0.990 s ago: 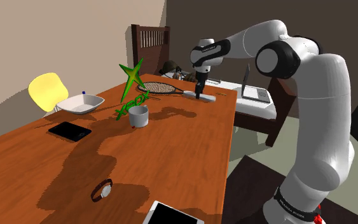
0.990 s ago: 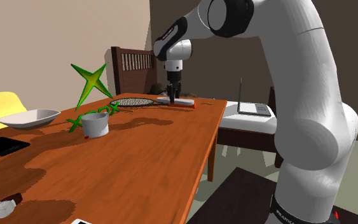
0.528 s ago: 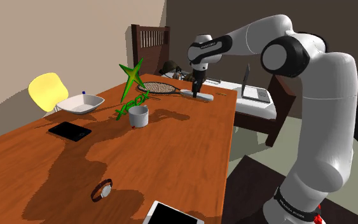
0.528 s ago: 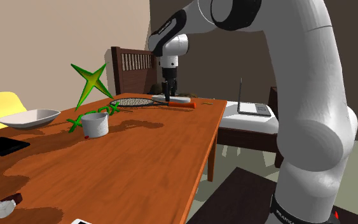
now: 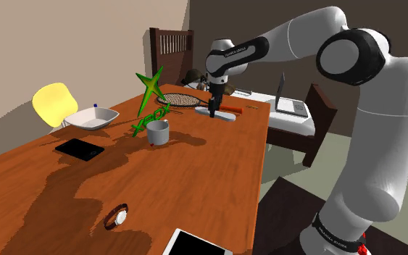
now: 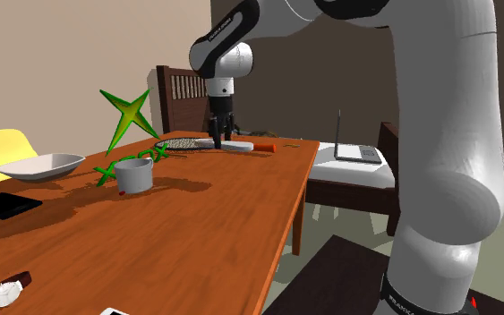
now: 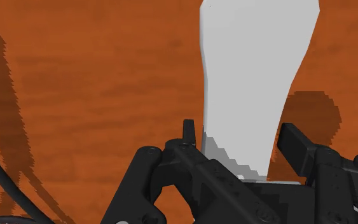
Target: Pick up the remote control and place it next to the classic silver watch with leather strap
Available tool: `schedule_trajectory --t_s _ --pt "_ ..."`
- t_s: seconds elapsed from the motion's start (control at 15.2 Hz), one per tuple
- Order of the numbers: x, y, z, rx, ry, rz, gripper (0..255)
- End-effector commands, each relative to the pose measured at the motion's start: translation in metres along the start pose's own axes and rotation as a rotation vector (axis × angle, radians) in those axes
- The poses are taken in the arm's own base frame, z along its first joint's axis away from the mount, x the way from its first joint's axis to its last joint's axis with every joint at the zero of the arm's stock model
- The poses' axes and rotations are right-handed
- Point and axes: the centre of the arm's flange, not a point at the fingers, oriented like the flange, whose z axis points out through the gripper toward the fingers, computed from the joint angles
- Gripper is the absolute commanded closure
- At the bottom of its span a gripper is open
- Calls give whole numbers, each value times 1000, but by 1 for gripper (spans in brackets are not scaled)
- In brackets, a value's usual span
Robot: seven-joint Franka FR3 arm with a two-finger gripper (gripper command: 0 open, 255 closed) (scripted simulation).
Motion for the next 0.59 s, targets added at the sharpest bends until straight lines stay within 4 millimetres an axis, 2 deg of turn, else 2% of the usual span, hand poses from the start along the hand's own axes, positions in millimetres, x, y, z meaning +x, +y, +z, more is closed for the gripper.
schedule_trajectory --t_s 0.0,0.53 --pt "6 -29 -1 -1 1 1 255" --pt "27 -132 -4 -1 1 1 255"
